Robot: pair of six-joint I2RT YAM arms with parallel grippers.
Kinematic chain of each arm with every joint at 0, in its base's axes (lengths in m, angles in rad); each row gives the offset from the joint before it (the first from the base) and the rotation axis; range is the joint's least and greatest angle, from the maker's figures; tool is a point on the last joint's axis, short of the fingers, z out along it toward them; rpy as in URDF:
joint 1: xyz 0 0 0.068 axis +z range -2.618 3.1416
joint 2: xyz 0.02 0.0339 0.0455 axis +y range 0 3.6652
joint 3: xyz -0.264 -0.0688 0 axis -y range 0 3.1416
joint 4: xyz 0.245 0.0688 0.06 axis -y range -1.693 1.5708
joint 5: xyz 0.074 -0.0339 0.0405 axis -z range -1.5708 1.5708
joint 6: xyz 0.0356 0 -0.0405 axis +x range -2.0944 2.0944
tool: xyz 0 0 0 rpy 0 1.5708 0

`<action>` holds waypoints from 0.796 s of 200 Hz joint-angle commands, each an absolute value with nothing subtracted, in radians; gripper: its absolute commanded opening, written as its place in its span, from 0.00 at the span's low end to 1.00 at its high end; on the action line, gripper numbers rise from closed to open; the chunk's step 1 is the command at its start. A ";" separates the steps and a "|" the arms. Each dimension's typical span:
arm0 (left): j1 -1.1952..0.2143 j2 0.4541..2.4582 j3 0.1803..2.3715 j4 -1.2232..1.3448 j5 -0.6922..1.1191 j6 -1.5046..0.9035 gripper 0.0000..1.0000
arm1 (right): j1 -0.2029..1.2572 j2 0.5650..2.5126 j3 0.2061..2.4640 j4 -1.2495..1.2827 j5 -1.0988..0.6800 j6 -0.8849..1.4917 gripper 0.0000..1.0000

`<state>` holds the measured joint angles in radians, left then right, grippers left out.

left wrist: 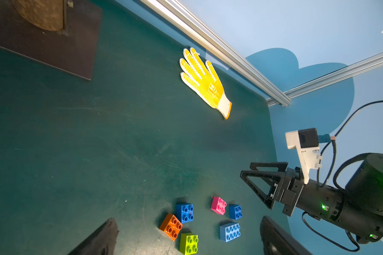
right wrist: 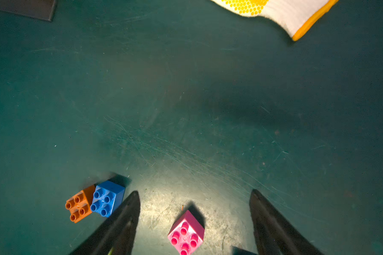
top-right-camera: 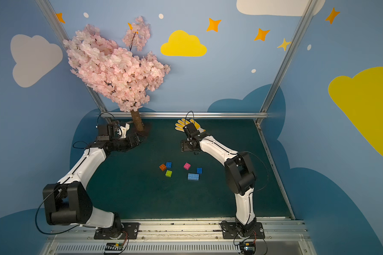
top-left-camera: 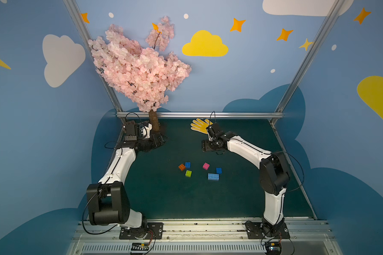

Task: Assemble the letter y with lego
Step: Pick up the lego brick from the center of the board.

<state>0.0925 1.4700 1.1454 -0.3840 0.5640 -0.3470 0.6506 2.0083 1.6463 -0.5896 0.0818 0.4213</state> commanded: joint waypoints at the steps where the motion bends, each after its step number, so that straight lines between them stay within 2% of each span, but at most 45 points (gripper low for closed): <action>1: 0.094 1.432 1.142 -0.405 0.558 -0.306 1.00 | 0.650 2.048 1.708 -0.705 0.060 0.454 0.75; 44: 0.083 1.411 1.137 -0.394 0.571 -0.298 1.00 | 0.643 2.148 1.843 -0.812 0.015 0.490 0.71; 60: 0.075 1.379 1.122 -0.385 0.515 -0.293 1.00 | 0.644 2.185 1.896 -0.858 -0.014 0.505 0.65; 79: 0.055 1.341 1.114 -0.397 0.412 -0.281 0.99 | 0.648 2.229 1.965 -0.986 -0.031 0.563 0.64; 115: 0.014 1.295 1.112 -0.426 0.245 -0.273 1.00 | 0.661 2.203 1.871 -0.977 -0.051 0.636 0.64; 159: 0.006 1.287 1.132 -0.465 0.246 -0.244 1.00 | 0.673 2.228 1.831 -0.962 -0.122 0.663 0.65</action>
